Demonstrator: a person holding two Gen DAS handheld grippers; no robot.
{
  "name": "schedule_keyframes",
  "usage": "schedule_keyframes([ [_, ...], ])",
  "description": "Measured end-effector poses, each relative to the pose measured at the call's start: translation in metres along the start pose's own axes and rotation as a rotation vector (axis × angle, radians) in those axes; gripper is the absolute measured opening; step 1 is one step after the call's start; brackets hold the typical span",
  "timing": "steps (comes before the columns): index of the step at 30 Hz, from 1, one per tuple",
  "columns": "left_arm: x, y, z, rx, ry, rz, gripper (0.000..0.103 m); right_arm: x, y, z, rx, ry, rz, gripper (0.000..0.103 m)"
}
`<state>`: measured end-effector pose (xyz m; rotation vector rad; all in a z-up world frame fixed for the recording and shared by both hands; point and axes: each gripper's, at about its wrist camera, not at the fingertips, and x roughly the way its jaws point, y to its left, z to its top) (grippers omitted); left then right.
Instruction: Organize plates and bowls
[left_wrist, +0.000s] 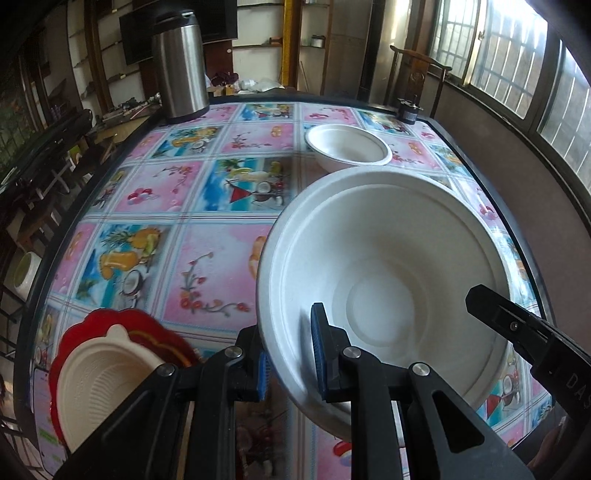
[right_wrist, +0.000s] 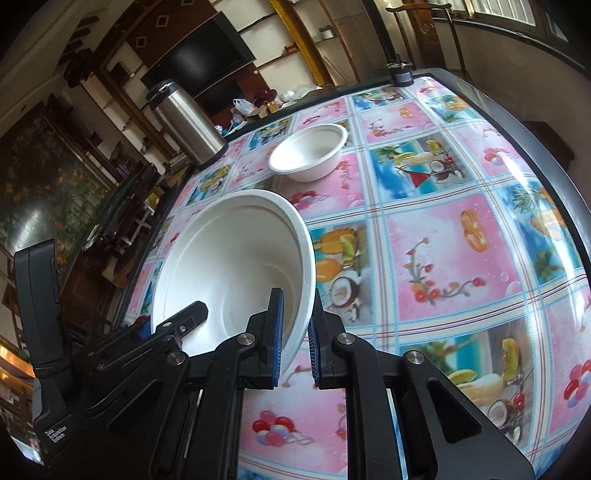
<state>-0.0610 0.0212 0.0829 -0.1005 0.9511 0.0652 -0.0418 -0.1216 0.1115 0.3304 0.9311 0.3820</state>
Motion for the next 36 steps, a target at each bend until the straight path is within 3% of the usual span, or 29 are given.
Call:
schedule_keyframes([
  [21,-0.046,0.087,-0.030,-0.103,-0.059,0.071,0.019,0.006,0.095,-0.027,-0.155,0.041,0.069,0.012],
  [36,-0.062,0.146,-0.054,-0.202,-0.050,0.109,0.019,0.022,0.159,-0.061,-0.273,0.099,0.117,0.014],
])
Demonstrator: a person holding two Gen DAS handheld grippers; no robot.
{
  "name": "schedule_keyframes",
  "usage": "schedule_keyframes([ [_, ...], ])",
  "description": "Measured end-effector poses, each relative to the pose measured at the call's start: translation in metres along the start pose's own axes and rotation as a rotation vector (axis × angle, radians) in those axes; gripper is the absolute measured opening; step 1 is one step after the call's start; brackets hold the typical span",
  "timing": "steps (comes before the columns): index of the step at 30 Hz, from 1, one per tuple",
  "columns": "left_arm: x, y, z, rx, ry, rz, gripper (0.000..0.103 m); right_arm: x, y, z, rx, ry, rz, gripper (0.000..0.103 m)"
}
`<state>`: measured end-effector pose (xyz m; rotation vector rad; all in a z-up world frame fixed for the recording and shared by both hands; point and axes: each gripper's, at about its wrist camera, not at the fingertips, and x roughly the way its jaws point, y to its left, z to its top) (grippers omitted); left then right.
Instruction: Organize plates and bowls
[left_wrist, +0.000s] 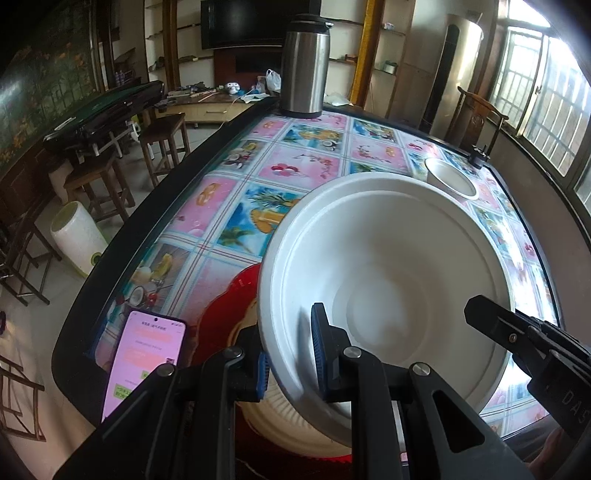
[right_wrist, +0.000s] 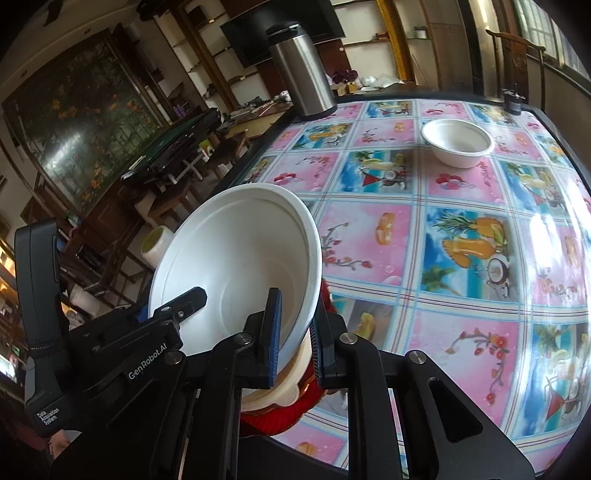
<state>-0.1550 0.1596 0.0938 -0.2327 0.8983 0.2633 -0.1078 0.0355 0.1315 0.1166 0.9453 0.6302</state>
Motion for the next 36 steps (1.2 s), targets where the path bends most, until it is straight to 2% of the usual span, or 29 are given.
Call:
schedule_keyframes([
  [14,-0.003,0.019,-0.019,-0.005,0.030,-0.010,0.019,0.009,0.013,-0.014,-0.035,0.040,0.020,0.014],
  [30,0.018,0.027,-0.038,0.011,0.093,0.033,0.020,0.033,0.017,-0.029,-0.064,0.121,0.018,0.016],
  [36,0.019,0.024,-0.039,0.041,0.077,0.059,0.022,0.036,0.013,-0.031,-0.050,0.137,0.040,0.016],
])
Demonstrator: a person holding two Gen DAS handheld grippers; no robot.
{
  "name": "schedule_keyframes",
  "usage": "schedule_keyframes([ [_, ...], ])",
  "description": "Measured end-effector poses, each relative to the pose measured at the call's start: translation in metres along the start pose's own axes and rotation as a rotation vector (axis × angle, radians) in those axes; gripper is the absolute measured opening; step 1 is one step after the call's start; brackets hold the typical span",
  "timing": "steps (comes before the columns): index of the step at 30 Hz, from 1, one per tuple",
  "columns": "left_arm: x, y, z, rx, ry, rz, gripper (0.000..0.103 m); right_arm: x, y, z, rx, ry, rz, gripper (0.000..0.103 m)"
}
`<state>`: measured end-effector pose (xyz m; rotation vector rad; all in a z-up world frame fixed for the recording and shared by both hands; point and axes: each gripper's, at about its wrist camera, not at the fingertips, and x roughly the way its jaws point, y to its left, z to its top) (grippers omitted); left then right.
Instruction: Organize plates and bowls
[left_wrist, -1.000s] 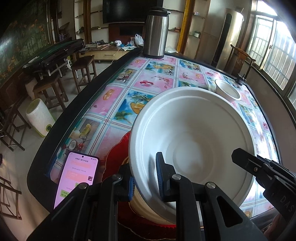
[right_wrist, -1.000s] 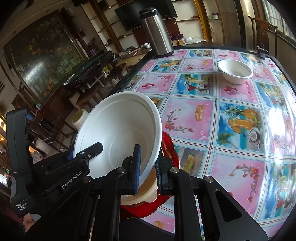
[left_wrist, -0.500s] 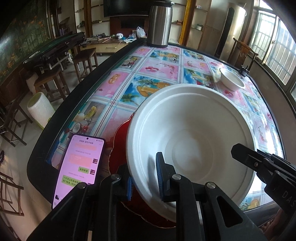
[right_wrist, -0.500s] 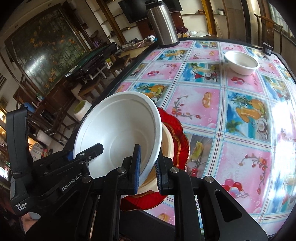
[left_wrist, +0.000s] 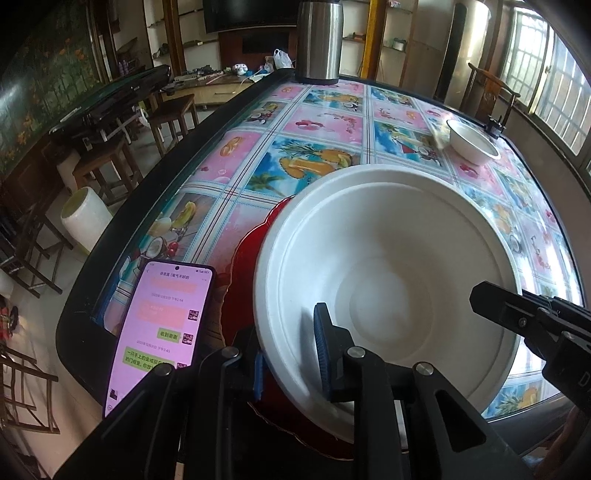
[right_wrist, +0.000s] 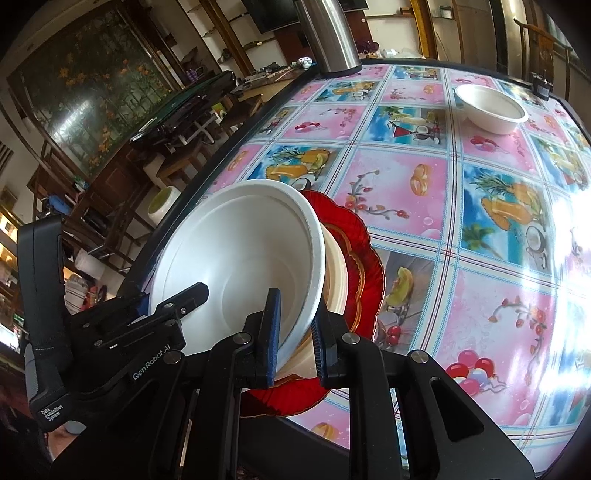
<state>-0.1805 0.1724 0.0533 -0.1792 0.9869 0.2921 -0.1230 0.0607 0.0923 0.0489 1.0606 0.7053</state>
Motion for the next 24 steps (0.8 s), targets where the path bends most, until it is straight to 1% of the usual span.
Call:
schedule_keyframes([
  [5,0.003,-0.002,-0.001,0.018,0.003,0.018,0.023,-0.002,-0.001,0.002,0.006,-0.007,-0.007,0.016],
  [7,0.002,-0.003,-0.001,0.027,-0.014,0.030,0.026,-0.005,-0.004,0.003,0.010,-0.019,-0.023,0.020],
  [8,0.000,-0.003,-0.001,0.031,-0.026,0.038,0.030,-0.006,-0.005,0.003,0.014,-0.024,-0.027,0.023],
  [9,-0.001,-0.004,-0.001,0.034,-0.038,0.044,0.032,-0.007,-0.007,0.004,0.020,-0.028,-0.025,0.025],
  [14,-0.006,-0.004,0.001,0.048,-0.072,0.072,0.033,-0.017,-0.017,0.007,0.046,-0.051,-0.020,0.026],
  [17,-0.013,-0.002,0.005,0.045,-0.108,0.085,0.035,-0.024,-0.024,0.009,0.074,-0.070,-0.010,0.026],
  [18,-0.017,-0.001,0.007,0.042,-0.124,0.090,0.038,-0.027,-0.027,0.010,0.086,-0.079,-0.003,0.026],
  [20,-0.026,0.001,0.012,0.035,-0.161,0.092,0.056,-0.032,-0.033,0.012,0.102,-0.094,-0.002,0.026],
  [21,-0.031,0.002,0.016,0.028,-0.184,0.093,0.059,-0.035,-0.034,0.013,0.106,-0.104,-0.005,0.026],
  [24,-0.046,0.001,0.028,0.017,-0.243,0.095,0.061,-0.044,-0.039,0.016,0.117,-0.129,-0.002,0.026],
])
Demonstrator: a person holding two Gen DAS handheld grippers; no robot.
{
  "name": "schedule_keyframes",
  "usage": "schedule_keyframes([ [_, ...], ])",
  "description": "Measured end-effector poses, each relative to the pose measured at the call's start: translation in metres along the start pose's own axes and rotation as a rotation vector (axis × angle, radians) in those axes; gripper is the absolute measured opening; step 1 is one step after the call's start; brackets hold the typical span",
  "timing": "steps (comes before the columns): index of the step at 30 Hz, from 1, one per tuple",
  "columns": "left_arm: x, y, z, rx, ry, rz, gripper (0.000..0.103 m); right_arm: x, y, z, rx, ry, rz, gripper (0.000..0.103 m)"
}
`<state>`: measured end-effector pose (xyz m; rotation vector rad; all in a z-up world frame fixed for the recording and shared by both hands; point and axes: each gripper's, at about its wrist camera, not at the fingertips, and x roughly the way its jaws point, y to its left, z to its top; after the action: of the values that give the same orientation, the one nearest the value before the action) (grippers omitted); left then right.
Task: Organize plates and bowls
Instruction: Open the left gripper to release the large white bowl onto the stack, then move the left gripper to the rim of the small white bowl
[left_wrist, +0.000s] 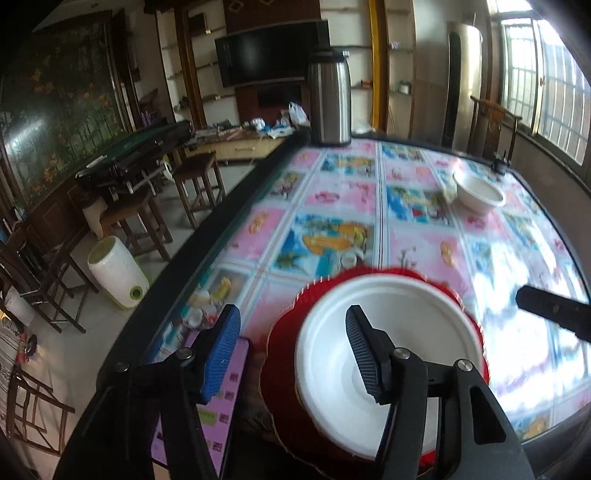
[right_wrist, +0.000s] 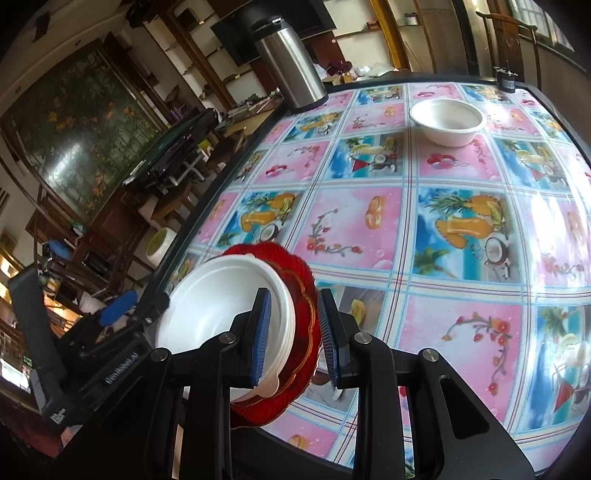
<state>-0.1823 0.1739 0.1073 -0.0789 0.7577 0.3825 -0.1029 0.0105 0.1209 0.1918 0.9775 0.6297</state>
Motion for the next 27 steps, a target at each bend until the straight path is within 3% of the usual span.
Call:
schedule_keyframes([
  [2,-0.004,-0.002,0.008,-0.001,-0.024,-0.005,0.068,-0.005,-0.003,0.003,0.008,-0.013,0.001,0.026],
  [8,-0.005,-0.028,0.031,0.032,-0.072,-0.016,0.074,-0.018,-0.011,0.008,0.023,-0.051,-0.002,0.026],
  [16,-0.001,-0.083,0.045,0.084,-0.075,-0.116,0.074,-0.042,-0.025,0.014,0.011,-0.113,-0.080,0.026],
  [19,-0.002,-0.102,0.051,0.104,-0.083,-0.159,0.074,-0.051,-0.035,0.020,0.019,-0.138,-0.110,0.043],
  [27,0.005,-0.139,0.063,0.131,-0.087,-0.203,0.075,-0.065,-0.059,0.034,0.030,-0.177,-0.156,0.044],
])
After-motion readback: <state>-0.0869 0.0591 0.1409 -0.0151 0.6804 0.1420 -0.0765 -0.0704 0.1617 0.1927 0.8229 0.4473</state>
